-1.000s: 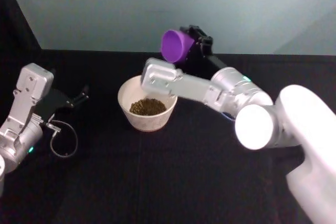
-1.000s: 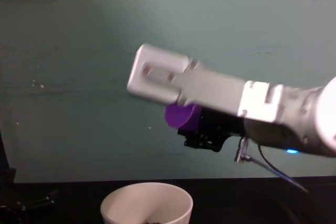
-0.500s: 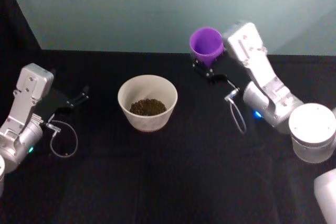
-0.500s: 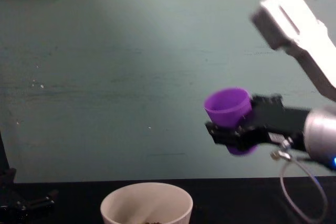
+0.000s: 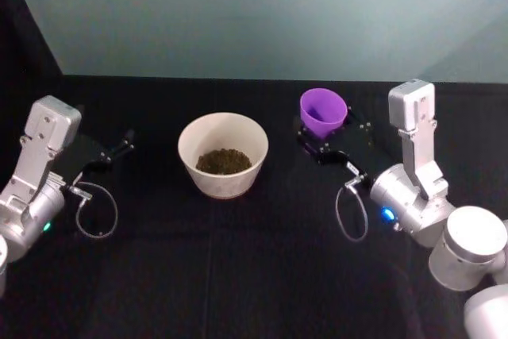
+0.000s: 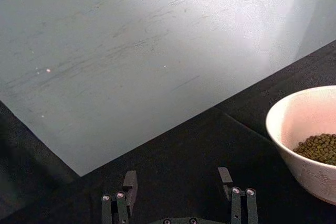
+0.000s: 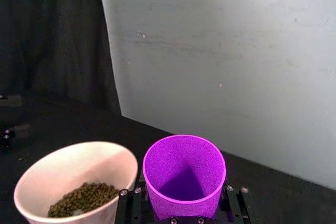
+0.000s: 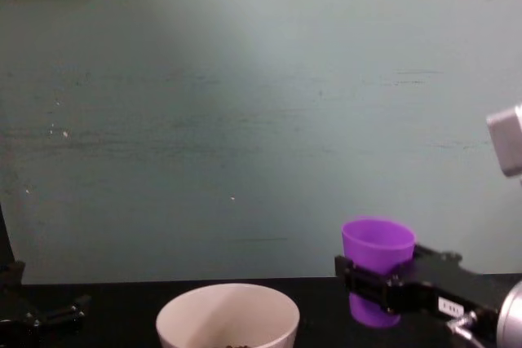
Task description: Pick up the cup and pour the mung beans from the cup into the bowl.
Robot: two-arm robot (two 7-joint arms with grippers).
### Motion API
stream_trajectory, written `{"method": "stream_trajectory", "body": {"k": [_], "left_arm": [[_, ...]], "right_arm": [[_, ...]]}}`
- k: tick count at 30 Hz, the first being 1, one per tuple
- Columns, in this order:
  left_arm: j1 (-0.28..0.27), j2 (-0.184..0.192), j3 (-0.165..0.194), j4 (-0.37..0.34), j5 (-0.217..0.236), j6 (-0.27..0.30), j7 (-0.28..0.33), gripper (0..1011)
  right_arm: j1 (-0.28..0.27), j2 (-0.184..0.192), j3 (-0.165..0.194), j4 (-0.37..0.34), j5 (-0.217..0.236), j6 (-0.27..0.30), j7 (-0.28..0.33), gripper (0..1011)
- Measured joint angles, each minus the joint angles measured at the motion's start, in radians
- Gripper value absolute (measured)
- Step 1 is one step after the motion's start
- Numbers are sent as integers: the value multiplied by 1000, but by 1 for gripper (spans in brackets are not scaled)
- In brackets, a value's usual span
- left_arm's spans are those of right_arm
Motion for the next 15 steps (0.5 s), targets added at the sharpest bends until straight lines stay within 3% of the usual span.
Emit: {"method": "stream_trajectory", "body": {"k": [5, 15], "left_arm": [[0, 0, 0, 0, 0, 0, 0, 1000], [0, 0, 0, 0, 0, 0, 0, 1000]], "right_arm": [[12, -1, 2, 63, 47, -21, 20, 717], [22, 27, -30, 82, 45, -18, 11, 717]]}}
